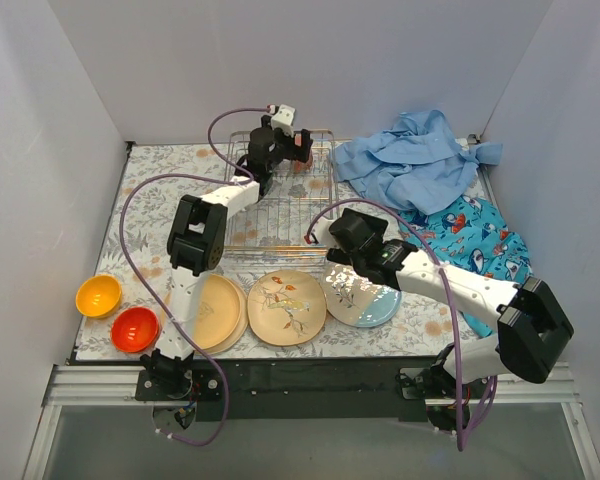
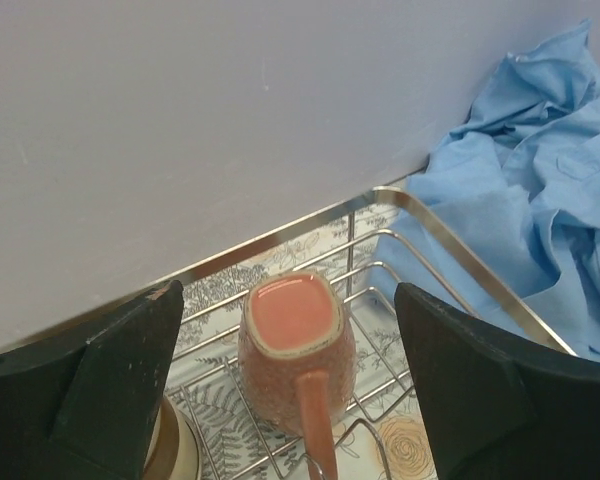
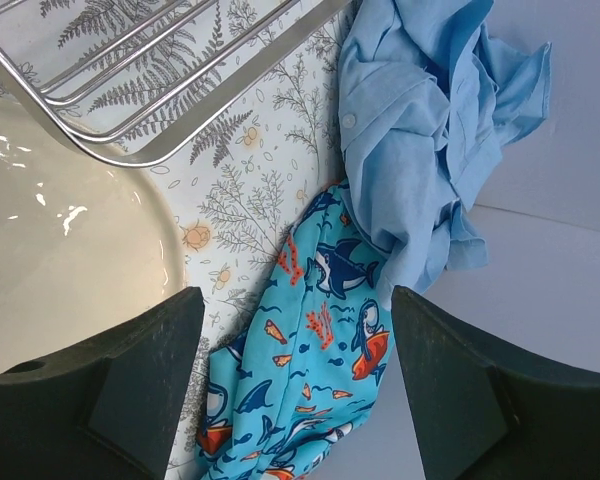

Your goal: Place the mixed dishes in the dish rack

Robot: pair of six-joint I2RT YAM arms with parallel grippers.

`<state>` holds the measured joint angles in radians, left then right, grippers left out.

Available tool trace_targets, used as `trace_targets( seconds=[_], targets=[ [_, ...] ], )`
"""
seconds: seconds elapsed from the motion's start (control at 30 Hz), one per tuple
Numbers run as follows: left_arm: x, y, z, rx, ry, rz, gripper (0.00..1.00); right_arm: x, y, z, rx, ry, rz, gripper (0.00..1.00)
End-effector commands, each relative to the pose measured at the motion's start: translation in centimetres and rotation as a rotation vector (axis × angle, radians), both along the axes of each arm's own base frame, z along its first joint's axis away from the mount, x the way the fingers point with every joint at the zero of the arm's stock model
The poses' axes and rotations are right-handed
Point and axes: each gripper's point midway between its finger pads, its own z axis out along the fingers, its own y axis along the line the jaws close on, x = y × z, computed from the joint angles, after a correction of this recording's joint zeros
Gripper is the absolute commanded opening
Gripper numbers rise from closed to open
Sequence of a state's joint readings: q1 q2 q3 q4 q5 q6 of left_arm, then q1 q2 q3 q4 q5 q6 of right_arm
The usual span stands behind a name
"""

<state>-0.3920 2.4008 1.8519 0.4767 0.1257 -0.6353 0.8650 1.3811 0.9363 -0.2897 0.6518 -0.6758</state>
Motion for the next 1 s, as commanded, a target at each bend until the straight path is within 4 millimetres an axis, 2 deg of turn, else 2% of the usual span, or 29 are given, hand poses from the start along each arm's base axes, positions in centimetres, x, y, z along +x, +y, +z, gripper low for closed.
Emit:
trace_targets(
  seconds=[0.0,0.03,0.1,0.17,0.2,0.27,0.3,0.33,0.4,0.43,0.5,0.53,0.6,0.63,0.67,0.7,0.73,0.8,0.83,0.87,0.9,0.97],
  targets=[
    [-1.5,-0.1,13.5,-0.102,-0.207,-0.006,0.89,0.9,0.7,2.7,0.067,-0.055,-0.015,0.83],
    [-1.7,-0.2,14.7,-0.111,-0.221,-0.013,0.89,0.9,0.7,2.9,0.066,-0.061,-0.016,0.84],
    [-2.6,-0.5,18.6,-0.144,-0.276,-0.033,0.92,1.1,0.3,3.3,0.075,-0.068,-0.030,0.84],
    [-3.4,-0.6,20.8,-0.167,-0.285,-0.052,0.95,1.2,-0.7,3.3,0.086,-0.052,-0.073,0.84],
    [-4.5,-0.3,23.6,-0.188,-0.316,-0.060,0.95,1.4,-1.0,3.6,0.104,-0.044,-0.097,0.84],
    [-5.7,0.3,25.3,-0.211,-0.295,-0.053,0.97,1.6,-2.8,3.0,0.136,0.002,-0.172,0.84],
    [-7.3,1.1,28.0,-0.221,-0.322,-0.053,0.98,1.9,-3.2,3.4,0.159,0.006,-0.196,0.84],
    [-8.0,1.5,27.5,-0.205,-0.281,-0.051,0.97,1.8,-3.8,3.0,0.166,0.040,-0.211,0.84],
    [-9.7,2.6,28.1,-0.185,-0.261,-0.041,0.98,2.3,-5.1,2.6,0.205,0.087,-0.280,0.84],
    [-11.7,3.8,28.2,-0.163,-0.222,-0.031,0.98,2.2,-5.1,2.6,0.231,0.129,-0.278,0.87],
    [-13.5,5.2,27.4,-0.116,-0.174,-0.007,0.98,2.4,-5.6,1.9,0.260,0.189,-0.304,0.88],
    [-15.3,6.5,25.9,-0.082,-0.107,0.010,0.98,2.4,-5.3,2.0,0.292,0.212,-0.294,0.91],
    [-17.1,8.8,24.2,-0.048,-0.035,0.043,0.98,2.0,-5.0,1.6,0.335,0.265,-0.289,0.94],
    [-19.1,10.0,23.7,-0.022,0.018,0.052,0.98,1.9,-4.4,1.6,0.370,0.289,-0.271,0.96],
    [-19.9,11.0,21.4,0.009,0.085,0.063,0.98,1.6,-4.2,1.6,0.390,0.306,-0.267,0.97],
    [-20.5,12.5,20.4,0.040,0.125,0.091,0.98,1.0,-4.0,1.4,0.406,0.344,-0.261,0.97],
    [-22.0,13.6,18.2,0.083,0.210,0.105,0.98,0.3,-3.2,1.2,0.440,0.396,-0.230,0.98],
    [-24.7,16.1,16.2,0.129,0.264,0.132,0.98,-1.0,-3.3,0.5,0.456,0.457,-0.233,0.98],
    [-26.0,17.1,14.8,0.162,0.307,0.140,0.98,-1.8,-2.8,0.2,0.484,0.509,-0.199,0.98],
    [-27.5,18.1,15.2,0.166,0.297,0.146,0.98,-2.5,-2.8,-0.2,0.497,0.550,-0.186,0.97],
    [-28.4,19.3,12.8,0.189,0.353,0.160,0.98,-3.2,-2.7,-0.4,0.496,0.585,-0.172,0.97],
    [-30.1,20.9,11.1,0.221,0.398,0.177,0.98,-3.8,-2.1,-0.1,0.529,0.614,-0.133,0.96]
  ],
)
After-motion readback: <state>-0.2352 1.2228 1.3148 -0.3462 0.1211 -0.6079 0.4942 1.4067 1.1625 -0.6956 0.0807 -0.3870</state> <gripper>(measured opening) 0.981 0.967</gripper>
